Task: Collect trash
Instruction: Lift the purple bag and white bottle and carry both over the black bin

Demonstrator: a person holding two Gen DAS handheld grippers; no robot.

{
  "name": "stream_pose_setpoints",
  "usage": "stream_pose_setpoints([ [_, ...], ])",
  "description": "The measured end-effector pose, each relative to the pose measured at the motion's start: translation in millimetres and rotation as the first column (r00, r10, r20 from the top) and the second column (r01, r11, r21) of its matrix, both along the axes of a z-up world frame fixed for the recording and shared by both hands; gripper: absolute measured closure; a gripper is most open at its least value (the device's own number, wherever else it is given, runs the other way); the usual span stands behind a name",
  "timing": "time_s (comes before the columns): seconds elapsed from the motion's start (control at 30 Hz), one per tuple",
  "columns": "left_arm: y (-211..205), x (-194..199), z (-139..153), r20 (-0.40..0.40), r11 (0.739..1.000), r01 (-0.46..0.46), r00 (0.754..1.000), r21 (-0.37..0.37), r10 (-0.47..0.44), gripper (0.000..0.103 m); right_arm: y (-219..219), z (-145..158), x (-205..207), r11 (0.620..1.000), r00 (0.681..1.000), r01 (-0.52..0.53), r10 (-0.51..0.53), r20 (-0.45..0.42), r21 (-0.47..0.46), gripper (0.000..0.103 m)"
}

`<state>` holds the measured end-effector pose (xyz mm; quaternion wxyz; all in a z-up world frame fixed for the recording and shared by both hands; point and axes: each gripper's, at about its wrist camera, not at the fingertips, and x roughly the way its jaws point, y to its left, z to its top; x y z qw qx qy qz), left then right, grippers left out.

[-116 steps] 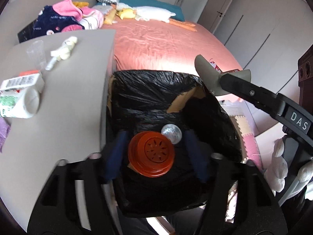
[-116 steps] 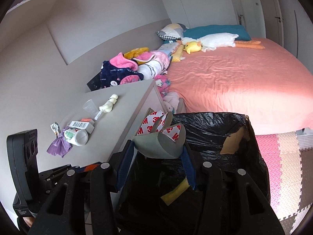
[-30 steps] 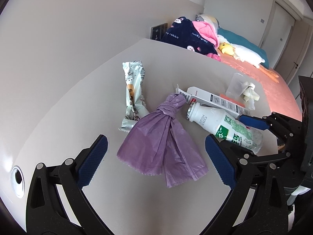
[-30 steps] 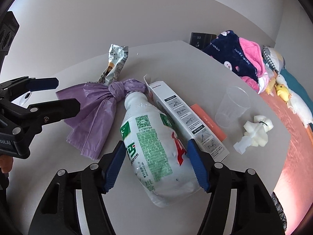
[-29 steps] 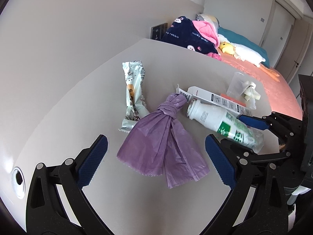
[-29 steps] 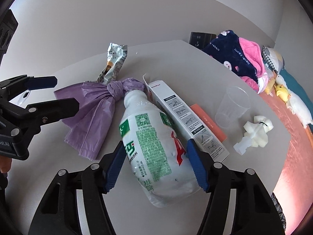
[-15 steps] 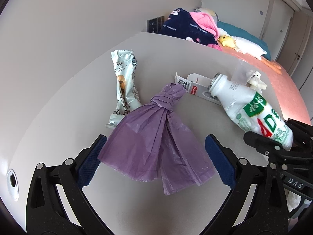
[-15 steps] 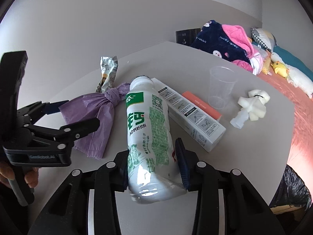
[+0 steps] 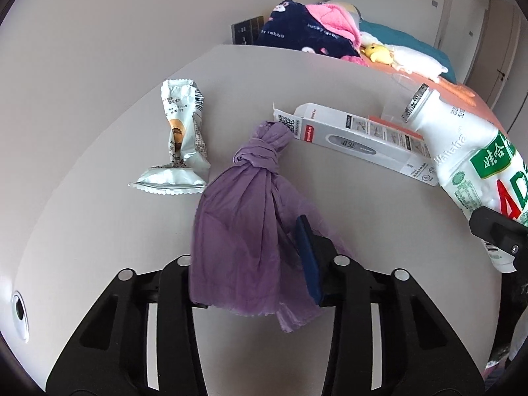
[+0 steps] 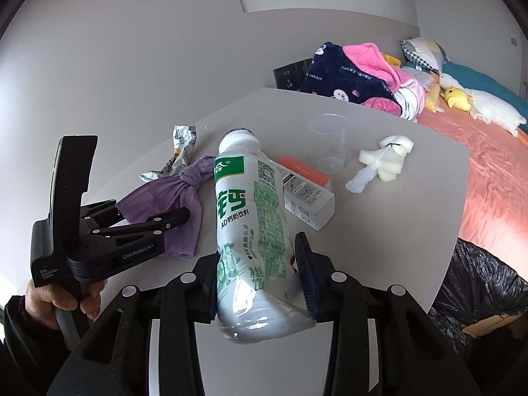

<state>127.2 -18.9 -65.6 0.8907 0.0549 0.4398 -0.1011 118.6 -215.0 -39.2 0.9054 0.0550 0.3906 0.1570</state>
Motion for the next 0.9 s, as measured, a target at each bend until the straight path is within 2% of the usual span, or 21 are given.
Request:
stream_pose_setpoints([
  [0.07, -2.2, -1.8, 0.2, -0.001, 1.000, 0.007, 1.000, -0.002, -0.007, 0.082, -3.5, 1.4, -2.3, 1.000, 1.000, 0.011, -0.011, 0.006, 0.009, 0.063],
  [0.13, -1.7, -2.3, 0.6, -0.006, 0.999, 0.013, 1.000, -0.031, -0.013, 0.087, -7.5, 3.2, -5.8, 1.000, 1.000, 0.021, -0.021, 0.012, 0.019, 0.063],
  [0.2, 2.2, -2.6, 2.1, -0.017, 0.995, 0.014, 1.000, -0.095, -0.015, 0.091, -12.1, 4.7, -8.7, 0.999, 0.999, 0.032, -0.032, 0.018, 0.029, 0.063],
  [0.3, 4.6, -9.7, 10.1, 0.023, 0.990, 0.018, 1.000, -0.141, -0.015, 0.096, -19.4, 5.7, -13.6, 0.998, 0.999, 0.045, -0.046, 0.018, 0.048, 0.063],
  [0.47, 1.0, -24.7, 25.7, 0.093, 0.981, 0.036, 0.995, -0.192, -0.018, 0.097, -29.5, 8.7, -24.8, 0.996, 0.998, 0.059, -0.061, 0.027, 0.064, 0.063],
  [0.9, -38.0, -50.2, 48.6, 0.121, 0.964, 0.123, 0.988, -0.238, -0.096, 0.098, -62.6, 32.8, -58.2, 0.990, 0.989, 0.116, -0.122, 0.082, 0.077, 0.063],
])
